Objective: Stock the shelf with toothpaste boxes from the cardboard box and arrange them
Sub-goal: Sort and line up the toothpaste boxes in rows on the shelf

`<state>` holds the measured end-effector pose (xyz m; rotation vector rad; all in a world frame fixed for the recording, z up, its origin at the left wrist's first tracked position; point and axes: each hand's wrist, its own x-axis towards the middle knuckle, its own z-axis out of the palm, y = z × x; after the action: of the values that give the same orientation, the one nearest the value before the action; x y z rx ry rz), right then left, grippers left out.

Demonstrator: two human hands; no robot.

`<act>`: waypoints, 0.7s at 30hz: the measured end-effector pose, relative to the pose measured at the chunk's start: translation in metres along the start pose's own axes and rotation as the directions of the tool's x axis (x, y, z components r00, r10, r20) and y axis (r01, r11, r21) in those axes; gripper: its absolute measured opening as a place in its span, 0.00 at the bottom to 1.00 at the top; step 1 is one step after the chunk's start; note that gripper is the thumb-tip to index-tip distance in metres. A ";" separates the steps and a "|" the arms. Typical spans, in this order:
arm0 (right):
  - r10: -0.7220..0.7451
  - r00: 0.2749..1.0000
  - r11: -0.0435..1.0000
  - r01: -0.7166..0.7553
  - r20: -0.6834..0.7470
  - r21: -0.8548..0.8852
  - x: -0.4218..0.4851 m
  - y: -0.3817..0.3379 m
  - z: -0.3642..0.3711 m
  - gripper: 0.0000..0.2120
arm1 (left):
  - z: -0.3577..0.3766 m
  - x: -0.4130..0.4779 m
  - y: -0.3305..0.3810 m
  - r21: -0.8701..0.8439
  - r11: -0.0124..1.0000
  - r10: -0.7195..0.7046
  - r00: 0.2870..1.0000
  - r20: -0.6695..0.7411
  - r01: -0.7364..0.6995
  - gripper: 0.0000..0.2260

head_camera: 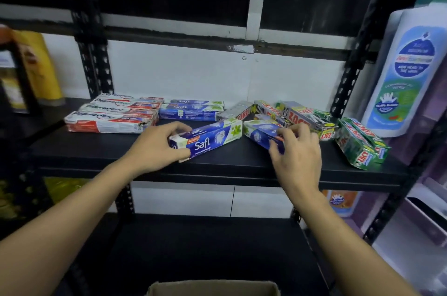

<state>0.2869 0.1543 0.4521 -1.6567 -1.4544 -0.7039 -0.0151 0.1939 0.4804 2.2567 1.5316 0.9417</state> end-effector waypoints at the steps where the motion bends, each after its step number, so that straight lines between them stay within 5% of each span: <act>1: -0.002 1.000 1.000 0.002 0.005 -0.009 0.000 -0.001 0.004 0.11 | -0.004 -0.001 -0.004 -0.017 1.000 -0.008 1.000 0.003 0.008 0.20; 8: 0.053 0.960 0.966 0.020 0.275 -0.257 0.016 -0.027 0.023 0.21 | -0.019 -0.007 -0.020 -0.069 0.997 -0.015 1.000 -0.003 0.015 0.17; 14: -0.138 0.887 0.990 0.111 0.441 0.088 0.075 -0.046 0.030 0.15 | -0.013 0.004 -0.028 -0.253 0.961 -0.124 0.992 -0.023 0.114 0.17; 21: -0.377 0.660 0.926 0.247 0.650 0.286 0.128 -0.060 0.071 0.18 | -0.009 0.003 -0.034 -0.303 0.947 -0.120 0.992 -0.039 0.103 0.17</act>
<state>0.2443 0.2830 0.5335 -1.6161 -2.3148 -0.0752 -0.0448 0.2093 0.4697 1.9267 1.4110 1.1300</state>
